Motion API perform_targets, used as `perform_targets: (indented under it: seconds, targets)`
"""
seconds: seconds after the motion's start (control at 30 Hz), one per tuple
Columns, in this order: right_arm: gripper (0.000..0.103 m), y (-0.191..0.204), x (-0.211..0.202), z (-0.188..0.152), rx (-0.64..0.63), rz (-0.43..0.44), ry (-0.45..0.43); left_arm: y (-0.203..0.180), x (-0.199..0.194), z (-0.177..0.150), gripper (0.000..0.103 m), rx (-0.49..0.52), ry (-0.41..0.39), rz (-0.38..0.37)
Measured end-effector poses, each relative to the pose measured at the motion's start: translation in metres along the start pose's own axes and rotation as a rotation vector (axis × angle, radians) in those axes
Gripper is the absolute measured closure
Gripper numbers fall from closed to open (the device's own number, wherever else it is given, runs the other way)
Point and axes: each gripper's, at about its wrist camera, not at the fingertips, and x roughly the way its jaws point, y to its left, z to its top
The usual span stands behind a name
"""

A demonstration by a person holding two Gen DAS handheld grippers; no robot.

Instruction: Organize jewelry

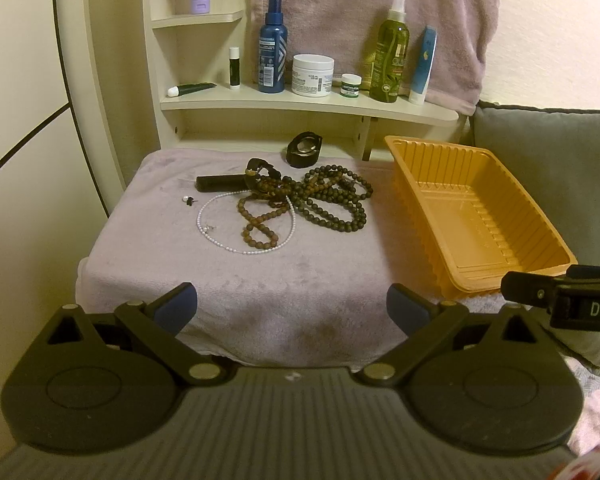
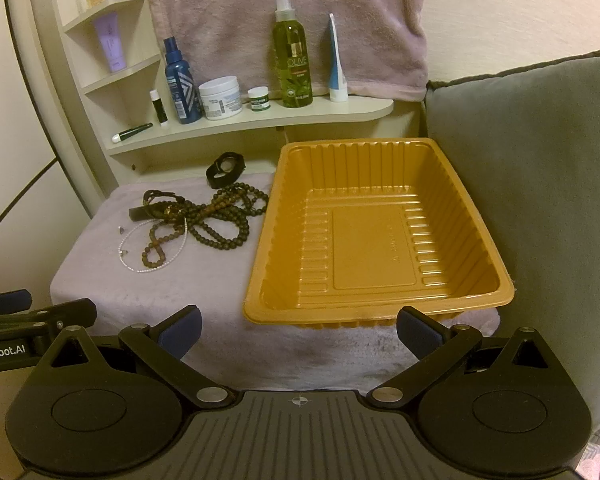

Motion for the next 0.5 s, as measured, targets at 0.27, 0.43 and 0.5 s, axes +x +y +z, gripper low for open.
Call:
perform_targets:
  seconds: [0.27, 0.43, 0.5]
  targets:
    - [0.0, -0.0001, 0.0, -0.0002, 0.0, 0.0, -0.001, -0.0005, 0.0004, 0.0002, 0.003, 0.001, 0.0, 0.001]
    - [0.0, -0.0002, -0.0001, 0.0, 0.0, 0.001, 0.0, -0.0008, 0.0006, 0.0003, 0.003, 0.0, -0.001, 0.001]
    - [0.0, -0.0002, -0.0001, 0.0, 0.001, 0.001, 0.0, -0.0009, 0.0005, 0.0001, 0.003, 0.001, -0.001, 0.001]
